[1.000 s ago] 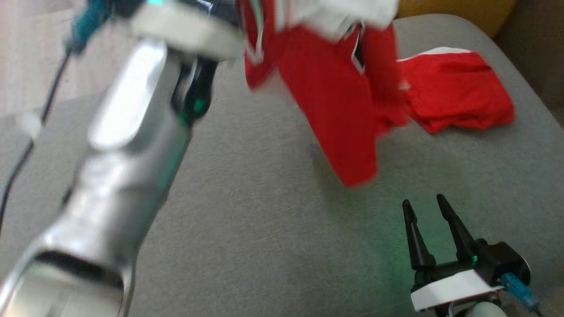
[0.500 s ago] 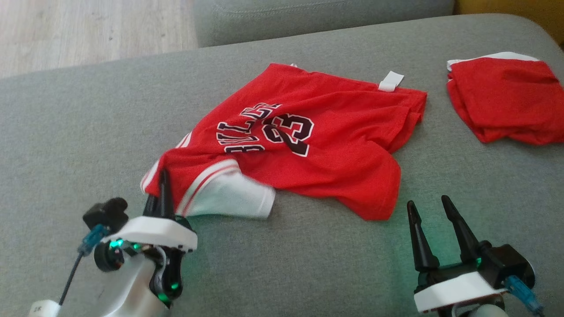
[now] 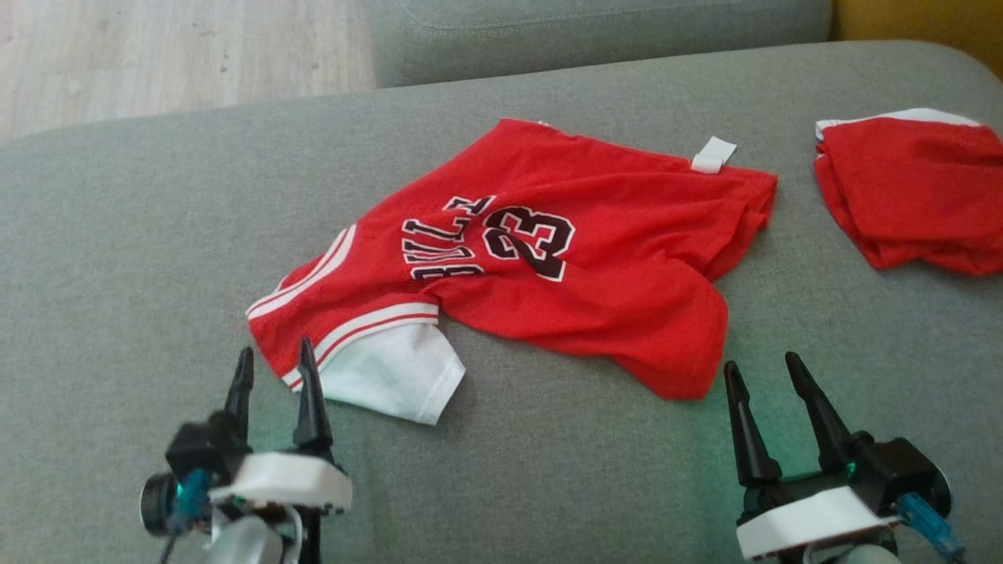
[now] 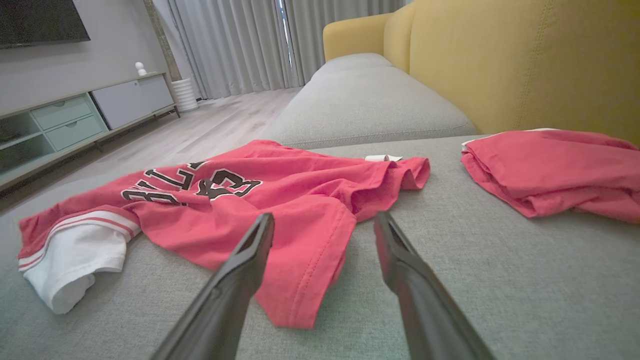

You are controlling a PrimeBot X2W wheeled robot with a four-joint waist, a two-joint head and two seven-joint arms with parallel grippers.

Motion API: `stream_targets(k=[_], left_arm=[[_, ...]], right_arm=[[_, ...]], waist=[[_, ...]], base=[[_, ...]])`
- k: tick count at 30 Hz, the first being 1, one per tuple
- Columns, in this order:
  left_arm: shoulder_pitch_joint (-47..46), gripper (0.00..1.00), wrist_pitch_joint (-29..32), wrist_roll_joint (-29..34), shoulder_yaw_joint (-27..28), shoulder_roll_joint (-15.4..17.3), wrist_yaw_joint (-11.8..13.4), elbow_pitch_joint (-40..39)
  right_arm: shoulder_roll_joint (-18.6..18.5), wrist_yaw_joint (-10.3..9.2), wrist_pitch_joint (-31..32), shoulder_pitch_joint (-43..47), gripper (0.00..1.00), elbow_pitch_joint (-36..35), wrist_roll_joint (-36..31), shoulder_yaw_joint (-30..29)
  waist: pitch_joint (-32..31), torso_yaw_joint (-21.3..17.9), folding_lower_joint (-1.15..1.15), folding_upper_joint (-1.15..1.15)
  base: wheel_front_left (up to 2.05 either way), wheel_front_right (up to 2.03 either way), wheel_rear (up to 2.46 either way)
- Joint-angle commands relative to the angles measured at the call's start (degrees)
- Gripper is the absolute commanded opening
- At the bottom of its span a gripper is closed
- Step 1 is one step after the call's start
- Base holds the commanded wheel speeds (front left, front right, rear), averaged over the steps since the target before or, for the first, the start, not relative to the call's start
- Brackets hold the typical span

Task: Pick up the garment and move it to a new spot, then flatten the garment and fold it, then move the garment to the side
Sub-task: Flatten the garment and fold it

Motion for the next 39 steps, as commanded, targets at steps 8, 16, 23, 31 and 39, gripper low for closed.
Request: stream_targets(k=[8,16,23,31,39], left_arm=[[5.73,1.0,-0.55,13.06,-2.11,-0.19,0.24,-10.48],[3.22,1.0,-0.55,22.56,-11.74,-0.15,-4.49,-7.17],[-1.06,1.0,2.09,21.79,-13.39,-1.23,-6.97,4.58],[-6.34,1.0,2.37,19.81,-12.99,-2.15,-7.98,14.81],[-9.82,0.0,0.62,18.75,-13.25,-2.8,-8.38,22.03]], right_arm=[[-0.66,0.39,-0.78,-0.13,1.0,-1.58,-0.39,1.27],[-1.12,0.39,-0.78,-0.5,1.0,-1.47,-0.36,1.86],[-1.63,0.39,-0.78,-1.51,1.0,-1.5,-0.22,2.57],[-2.2,0.39,-0.78,-1.49,1.0,-1.66,-0.09,2.58],[-3.23,0.39,-0.78,-1.43,1.0,-1.77,-0.07,2.49]], waist=[[-0.81,1.8,0.0,0.0],[0.13,2.75,0.0,0.0],[1.09,1.7,0.0,0.0],[2.51,0.91,0.0,0.0],[2.43,1.23,0.0,0.0]], base=[[0.0,0.0,0.0],[0.0,0.0,0.0],[0.0,0.0,0.0],[0.0,0.0,0.0],[0.0,0.0,0.0]])
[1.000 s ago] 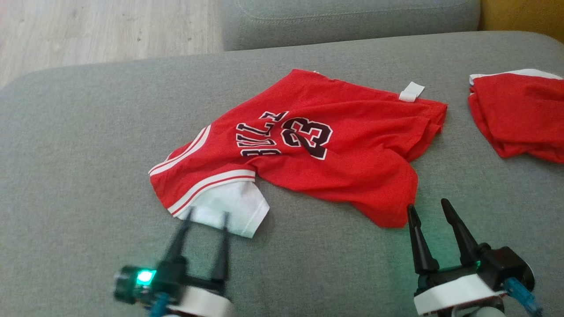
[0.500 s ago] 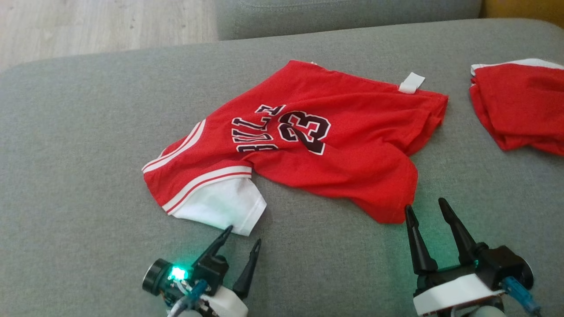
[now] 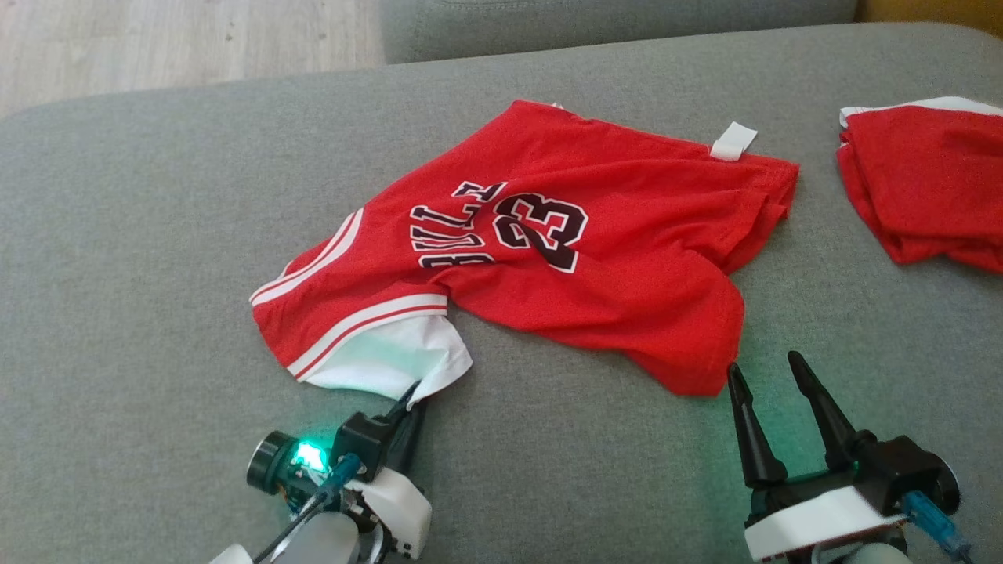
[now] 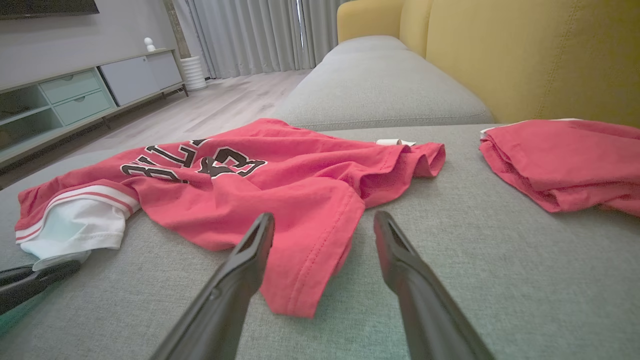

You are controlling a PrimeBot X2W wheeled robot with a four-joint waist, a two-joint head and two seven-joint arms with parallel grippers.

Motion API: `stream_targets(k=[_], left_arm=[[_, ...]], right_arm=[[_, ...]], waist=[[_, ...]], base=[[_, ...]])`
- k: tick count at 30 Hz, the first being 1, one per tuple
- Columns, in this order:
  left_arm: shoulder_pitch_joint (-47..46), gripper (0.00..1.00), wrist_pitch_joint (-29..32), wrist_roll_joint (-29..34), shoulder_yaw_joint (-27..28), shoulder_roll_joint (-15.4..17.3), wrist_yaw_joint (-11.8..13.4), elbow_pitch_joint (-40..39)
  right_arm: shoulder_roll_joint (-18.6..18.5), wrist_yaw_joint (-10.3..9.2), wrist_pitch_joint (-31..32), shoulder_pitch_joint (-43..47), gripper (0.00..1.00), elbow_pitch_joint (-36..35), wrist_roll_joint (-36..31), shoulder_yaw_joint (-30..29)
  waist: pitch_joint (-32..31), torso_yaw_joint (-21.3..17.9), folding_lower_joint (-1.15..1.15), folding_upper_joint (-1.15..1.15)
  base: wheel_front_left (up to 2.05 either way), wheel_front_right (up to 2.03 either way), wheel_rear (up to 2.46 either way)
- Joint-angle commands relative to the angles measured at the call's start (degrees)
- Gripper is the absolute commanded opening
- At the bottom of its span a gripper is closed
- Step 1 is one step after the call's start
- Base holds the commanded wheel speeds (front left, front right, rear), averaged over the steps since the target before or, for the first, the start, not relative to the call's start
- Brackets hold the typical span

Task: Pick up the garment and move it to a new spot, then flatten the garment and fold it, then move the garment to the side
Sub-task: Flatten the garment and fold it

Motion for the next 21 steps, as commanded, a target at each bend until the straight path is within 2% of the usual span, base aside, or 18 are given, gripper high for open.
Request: stream_targets(k=[1,4,7,15,18,21], left_arm=[[-0.72,0.0,-0.35,-0.92,1.58,0.62,0.08,0.54],[-0.82,0.0,-0.96,-1.15,1.89,0.67,0.5,0.0],[-0.58,0.0,-1.16,-0.72,2.56,1.5,1.75,-4.23],[1.09,0.0,-1.2,2.44,6.15,8.28,6.01,-24.76],[1.04,0.0,-1.2,2.95,7.19,10.56,6.28,-29.53],[0.88,0.0,-1.21,3.14,7.34,11.98,5.89,-31.1]], right_arm=[[-1.0,0.39,-0.78,-1.25,1.0,-1.75,-0.1,1.2],[-1.01,0.39,-0.78,-0.81,1.0,-1.47,-0.1,1.04],[-0.67,0.39,-0.78,-0.26,1.0,-0.02,0.46,1.07],[-0.01,0.39,-0.78,-2.59,1.0,13.35,1.93,3.51],[-0.01,0.39,-0.78,-5.6,1.0,18.18,0.84,3.54],[0.54,0.39,-0.78,-8.03,1.0,19.99,-1.05,1.73]], waist=[[-0.37,0.22,0.0,0.0],[-1.18,0.89,0.0,0.0],[-1.92,1.78,0.0,0.0],[-2.85,5.76,0.0,0.0],[-2.66,7.02,0.0,0.0],[-2.42,7.81,0.0,0.0]], base=[[0.0,0.0,0.0],[0.0,0.0,0.0],[0.0,0.0,0.0],[0.0,0.0,0.0],[0.0,0.0,0.0],[0.0,0.0,0.0]])
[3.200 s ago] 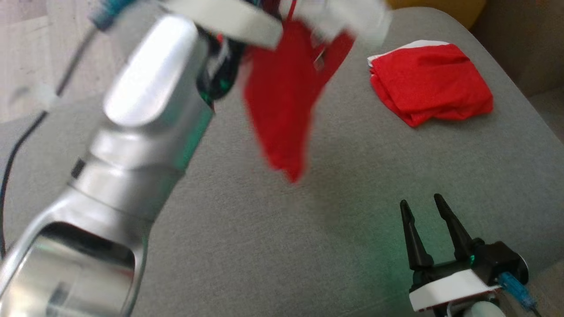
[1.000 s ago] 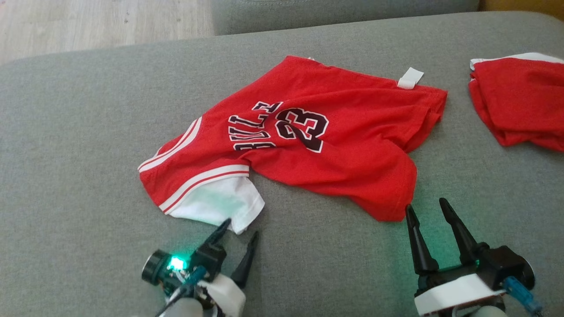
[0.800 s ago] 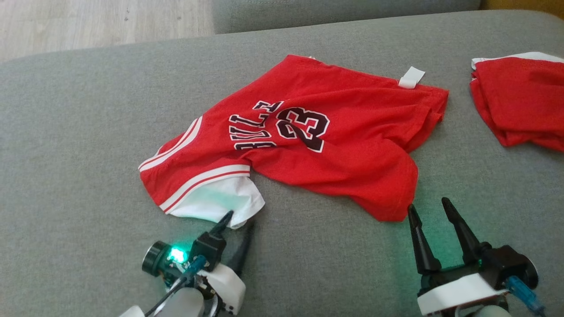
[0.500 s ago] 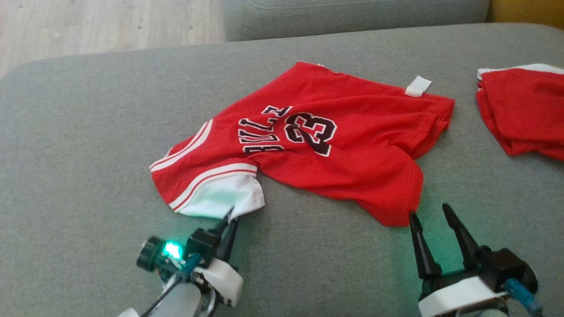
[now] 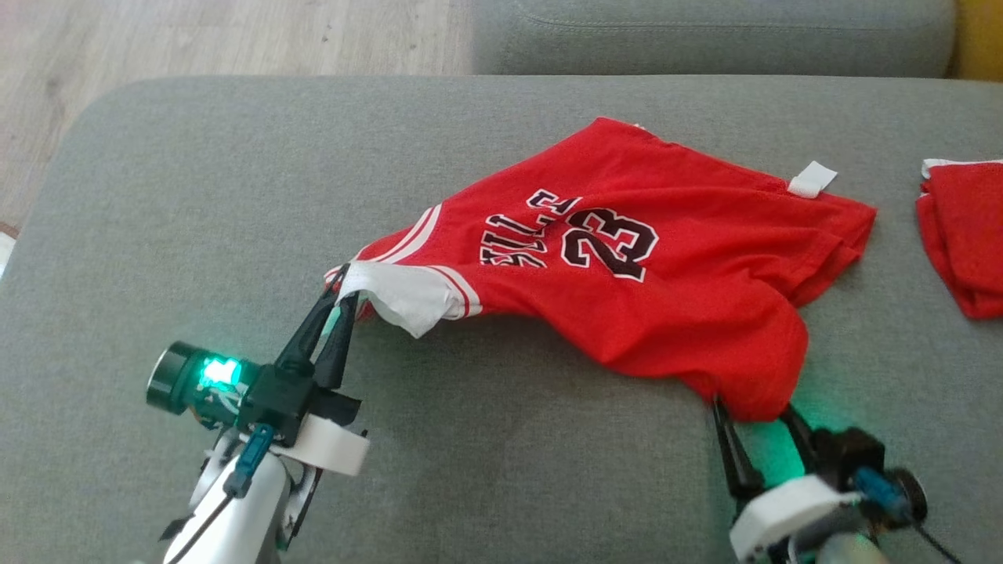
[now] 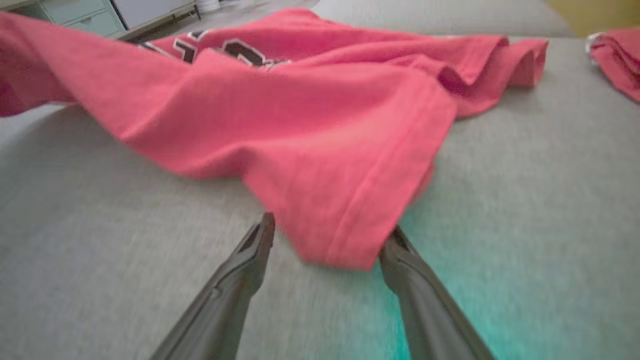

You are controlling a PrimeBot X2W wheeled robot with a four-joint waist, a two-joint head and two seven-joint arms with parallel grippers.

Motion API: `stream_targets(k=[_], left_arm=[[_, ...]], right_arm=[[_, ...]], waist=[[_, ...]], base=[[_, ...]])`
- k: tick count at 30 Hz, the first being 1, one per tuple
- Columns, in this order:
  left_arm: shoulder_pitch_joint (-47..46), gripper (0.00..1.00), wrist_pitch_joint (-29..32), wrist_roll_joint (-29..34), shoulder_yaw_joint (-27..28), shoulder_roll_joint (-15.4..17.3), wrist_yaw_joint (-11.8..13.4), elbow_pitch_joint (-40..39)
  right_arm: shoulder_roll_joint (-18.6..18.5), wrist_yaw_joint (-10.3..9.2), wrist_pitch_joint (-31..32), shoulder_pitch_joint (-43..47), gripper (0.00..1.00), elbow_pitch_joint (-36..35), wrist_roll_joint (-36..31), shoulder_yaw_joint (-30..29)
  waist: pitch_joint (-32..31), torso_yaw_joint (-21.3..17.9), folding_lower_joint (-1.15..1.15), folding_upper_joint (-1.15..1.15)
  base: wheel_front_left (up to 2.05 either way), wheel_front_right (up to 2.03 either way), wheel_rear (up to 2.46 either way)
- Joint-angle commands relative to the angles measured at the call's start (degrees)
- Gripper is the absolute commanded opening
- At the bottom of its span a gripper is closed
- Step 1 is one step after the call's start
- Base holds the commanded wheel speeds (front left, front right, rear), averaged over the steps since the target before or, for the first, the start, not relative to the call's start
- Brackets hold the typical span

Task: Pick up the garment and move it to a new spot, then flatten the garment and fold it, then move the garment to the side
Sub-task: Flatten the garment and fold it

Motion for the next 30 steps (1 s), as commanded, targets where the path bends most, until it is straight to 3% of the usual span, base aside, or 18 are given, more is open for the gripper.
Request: stream_targets(k=[1,2,3,4,5,9,19,22,26,30], left_arm=[[-1.82,0.0,-0.44,0.43,2.21,1.8,-0.14,-2.2],[-1.86,0.0,-0.44,0.44,2.17,1.98,-0.18,-2.35],[-1.87,0.0,-0.43,0.42,2.15,2.1,-0.15,-2.47],[-1.85,0.0,-0.41,0.36,2.14,2.16,-0.1,-2.55],[-1.8,0.0,-0.4,0.3,2.14,2.23,-0.04,-2.6],[-1.43,0.0,-0.4,0.15,2.07,2.57,0.01,-3.11],[4.08,0.0,-0.44,0.51,5.11,8.99,1.43,-17.23],[6.33,0.0,0.83,0.53,5.36,10.41,1.66,-22.48],[6.63,0.0,3.45,-0.12,4.0,10.38,0.56,-25.59],[4.04,0.0,4.94,-1.13,1.11,8.59,-1.96,-23.31]], right_arm=[[0.28,0.39,-0.79,-2.93,1.0,-1.09,-0.88,0.37],[0.53,0.39,-0.79,-3.34,0.91,-0.99,-0.99,0.18],[0.75,0.39,-0.79,-3.74,0.55,-1.2,-0.86,0.05],[0.9,0.39,-0.79,-4.06,0.13,-1.53,-0.88,-0.03],[0.99,0.39,-0.79,-4.27,0.0,-2.02,-0.94,0.24],[1.24,0.39,-0.79,-4.2,0.0,-6.27,-0.13,-0.79],[-1.56,0.39,-0.79,6.17,0.0,-34.99,4.46,-9.9],[-2.4,0.39,0.91,8.75,0.0,-40.24,5.22,-12.13],[-2.38,0.39,7.61,5.91,0.0,-38.26,7.21,-12.41],[-2.62,0.39,11.58,-3.09,0.0,-26.62,10.65,-9.68]], waist=[[0.23,0.44,0.0,0.0],[0.27,0.49,0.0,0.0],[0.31,0.48,0.0,0.0],[0.31,0.43,0.0,0.0],[0.26,0.36,0.0,0.0],[-0.33,-0.11,0.0,0.0],[-3.74,-3.8,0.0,0.0],[-3.94,-4.33,0.0,0.0],[-3.23,-4.19,0.0,0.0],[-1.54,-2.74,0.0,0.0]], base=[[0.0,0.0,0.0],[0.0,0.0,0.0],[0.0,0.0,0.0],[0.0,0.0,0.0],[0.0,0.0,0.0],[0.0,0.0,0.0],[0.0,0.0,0.0],[0.0,0.0,0.0],[0.0,0.0,0.0],[0.0,0.0,0.0]])
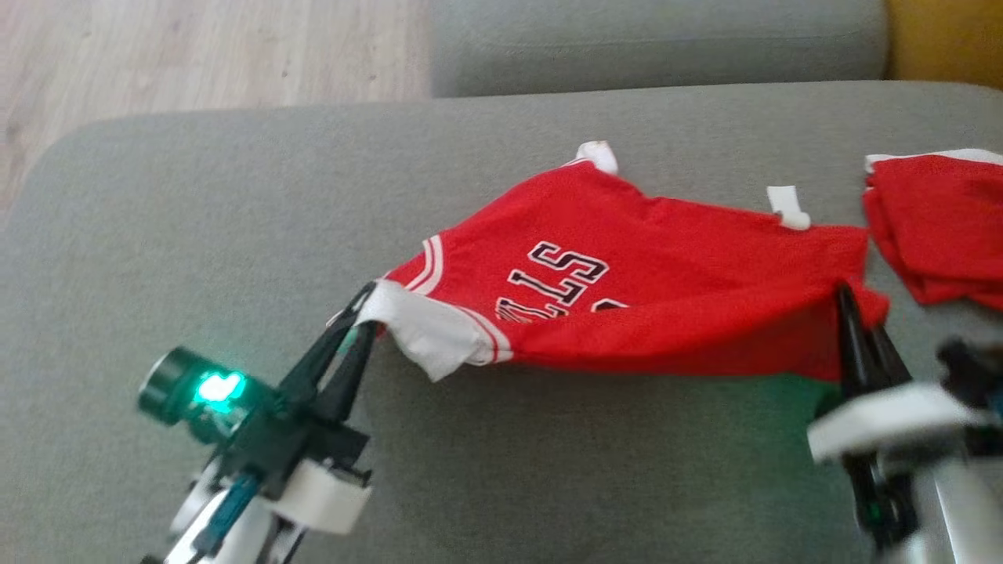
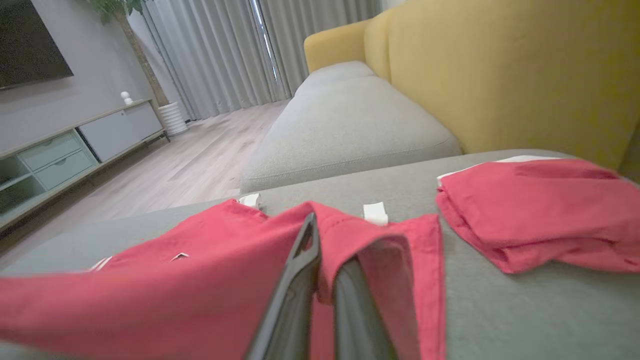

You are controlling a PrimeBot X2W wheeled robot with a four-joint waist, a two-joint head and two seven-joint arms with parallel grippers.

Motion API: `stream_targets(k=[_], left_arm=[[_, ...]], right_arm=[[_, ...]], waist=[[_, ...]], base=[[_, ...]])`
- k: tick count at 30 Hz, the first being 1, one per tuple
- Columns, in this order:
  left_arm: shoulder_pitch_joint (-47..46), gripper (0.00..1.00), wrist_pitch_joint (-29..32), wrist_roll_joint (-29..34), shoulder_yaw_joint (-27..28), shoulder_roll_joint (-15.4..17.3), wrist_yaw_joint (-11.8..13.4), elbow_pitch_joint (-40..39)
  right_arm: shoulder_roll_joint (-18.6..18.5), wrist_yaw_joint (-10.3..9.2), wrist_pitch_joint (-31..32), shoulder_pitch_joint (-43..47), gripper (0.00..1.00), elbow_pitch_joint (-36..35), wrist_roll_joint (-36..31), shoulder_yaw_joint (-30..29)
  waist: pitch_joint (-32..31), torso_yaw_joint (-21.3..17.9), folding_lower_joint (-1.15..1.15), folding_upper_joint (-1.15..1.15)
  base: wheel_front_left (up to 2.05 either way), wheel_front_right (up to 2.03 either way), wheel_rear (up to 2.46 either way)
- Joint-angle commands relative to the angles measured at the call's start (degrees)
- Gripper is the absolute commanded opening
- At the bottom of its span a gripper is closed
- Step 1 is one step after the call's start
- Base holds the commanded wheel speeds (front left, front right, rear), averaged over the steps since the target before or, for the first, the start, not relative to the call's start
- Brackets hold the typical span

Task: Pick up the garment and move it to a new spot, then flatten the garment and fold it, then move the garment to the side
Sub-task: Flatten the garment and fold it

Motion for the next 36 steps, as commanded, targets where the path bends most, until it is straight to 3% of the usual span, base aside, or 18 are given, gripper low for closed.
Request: stream_targets(k=[1,2,3,4,5,8,12,20,28,36], left_arm=[[-4.59,0.0,0.13,-0.42,2.0,0.23,-0.4,-0.86],[-5.55,0.0,0.13,-0.54,1.24,-0.38,-1.04,0.37],[-6.46,0.0,0.07,-0.53,0.53,-0.95,-1.55,1.65],[-7.27,0.0,-0.19,-0.67,-0.03,-1.67,-1.92,2.86],[-7.99,0.0,-0.44,-0.81,-0.5,-2.35,-2.18,4.09],[-9.82,0.0,-1.42,-0.94,-1.56,-3.99,-2.62,7.27],[-10.84,0.0,-2.92,-1.14,-1.78,-5.02,-2.38,10.05],[-11.29,0.0,-4.52,-1.4,-1.28,-4.94,-1.72,11.91],[-12.25,0.0,-4.97,-0.99,-1.37,-4.47,-1.53,12.27],[-14.19,0.0,-5.2,-0.61,-0.88,-3.9,-0.98,13.72]], right_arm=[[-1.51,0.39,-0.14,-5.48,0.0,0.39,0.51,1.62],[-1.79,0.39,-0.35,-8.21,0.0,4.14,0.84,2.09],[-1.98,0.39,-0.83,-10.91,0.11,7.86,1.12,2.47],[-1.97,0.39,-1.27,-13.33,0.6,11.52,1.53,2.52],[-2.27,0.39,-2.09,-15.6,1.0,14.74,1.4,2.72],[-3.15,0.39,-5.08,-20.26,1.0,21.71,0.87,4.03],[-5.58,0.39,-7.89,-20.48,1.0,25.01,-0.01,8.88],[-10.32,0.39,-10.37,-10.33,1.0,17.72,-1.69,10.73],[-14.2,0.39,-5.77,-11.04,1.0,14.38,-11.49,8.02],[-18.22,0.39,1.93,-18.85,1.0,21.19,-13.39,14.18]], waist=[[1.12,1.18,0.0,0.0],[1.61,1.72,0.0,0.0],[2.05,2.19,0.0,0.0],[2.47,2.7,0.0,0.0],[2.88,3.2,0.0,0.0],[3.94,4.47,0.0,0.0],[4.44,4.75,0.0,0.0],[5.18,4.22,0.0,0.0],[6.81,4.6,0.0,0.0],[8.75,6.91,0.0,0.0]], base=[[0.0,0.0,0.0],[0.0,0.0,0.0],[0.0,0.0,0.0],[0.0,0.0,0.0],[0.0,0.0,0.0],[0.0,0.0,0.0],[0.0,0.0,0.0],[0.0,0.0,0.0],[0.0,0.0,0.0],[0.0,0.0,0.0]])
